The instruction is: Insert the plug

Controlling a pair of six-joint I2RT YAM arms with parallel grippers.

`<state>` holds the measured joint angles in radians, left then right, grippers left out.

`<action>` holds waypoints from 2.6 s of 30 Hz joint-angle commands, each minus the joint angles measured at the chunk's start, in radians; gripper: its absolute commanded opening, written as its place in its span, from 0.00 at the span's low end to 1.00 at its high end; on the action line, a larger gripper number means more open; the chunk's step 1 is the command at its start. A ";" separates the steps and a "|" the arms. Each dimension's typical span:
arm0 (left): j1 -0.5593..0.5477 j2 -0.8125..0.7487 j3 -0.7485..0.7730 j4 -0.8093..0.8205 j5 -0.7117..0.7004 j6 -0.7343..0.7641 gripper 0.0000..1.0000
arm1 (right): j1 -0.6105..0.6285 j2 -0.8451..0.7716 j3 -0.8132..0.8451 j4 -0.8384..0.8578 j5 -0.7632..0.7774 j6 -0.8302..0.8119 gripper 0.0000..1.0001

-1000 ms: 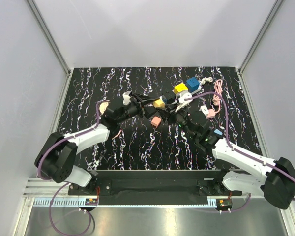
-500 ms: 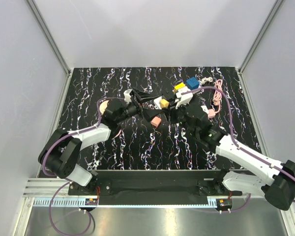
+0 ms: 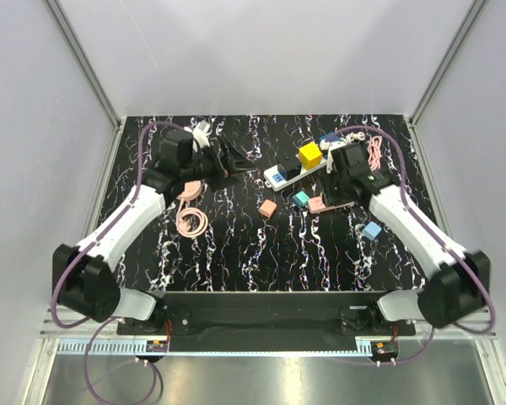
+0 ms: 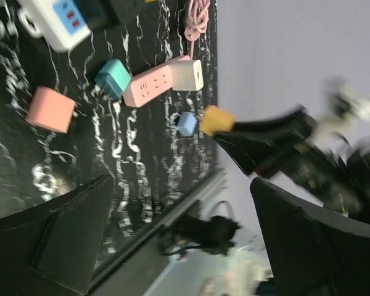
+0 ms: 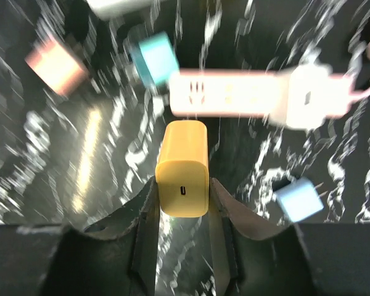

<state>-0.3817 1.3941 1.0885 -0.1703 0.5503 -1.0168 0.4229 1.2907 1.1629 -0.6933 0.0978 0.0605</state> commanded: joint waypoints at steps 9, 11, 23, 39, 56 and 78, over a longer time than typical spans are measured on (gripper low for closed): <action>-0.003 -0.107 0.058 -0.477 -0.150 0.621 0.99 | -0.165 0.358 0.204 -0.210 -0.153 -0.186 0.00; -0.003 -0.106 0.044 -0.486 -0.154 0.658 0.99 | -0.176 0.386 0.222 -0.210 -0.167 -0.212 0.00; -0.003 -0.161 -0.033 -0.459 -0.205 0.730 0.99 | -0.187 0.509 0.320 -0.195 -0.057 -0.274 0.00; -0.003 -0.179 -0.050 -0.445 -0.213 0.733 0.99 | -0.191 0.572 0.330 -0.137 0.019 -0.252 0.00; -0.003 -0.187 -0.056 -0.440 -0.213 0.733 0.99 | -0.211 0.584 0.288 -0.094 -0.035 -0.211 0.00; -0.003 -0.185 -0.050 -0.440 -0.222 0.733 0.99 | -0.248 0.604 0.273 -0.103 -0.038 -0.160 0.19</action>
<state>-0.3832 1.2423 1.0370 -0.6556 0.3454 -0.3027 0.1932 1.8671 1.4239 -0.7864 0.0341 -0.1139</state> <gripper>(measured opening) 0.985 0.383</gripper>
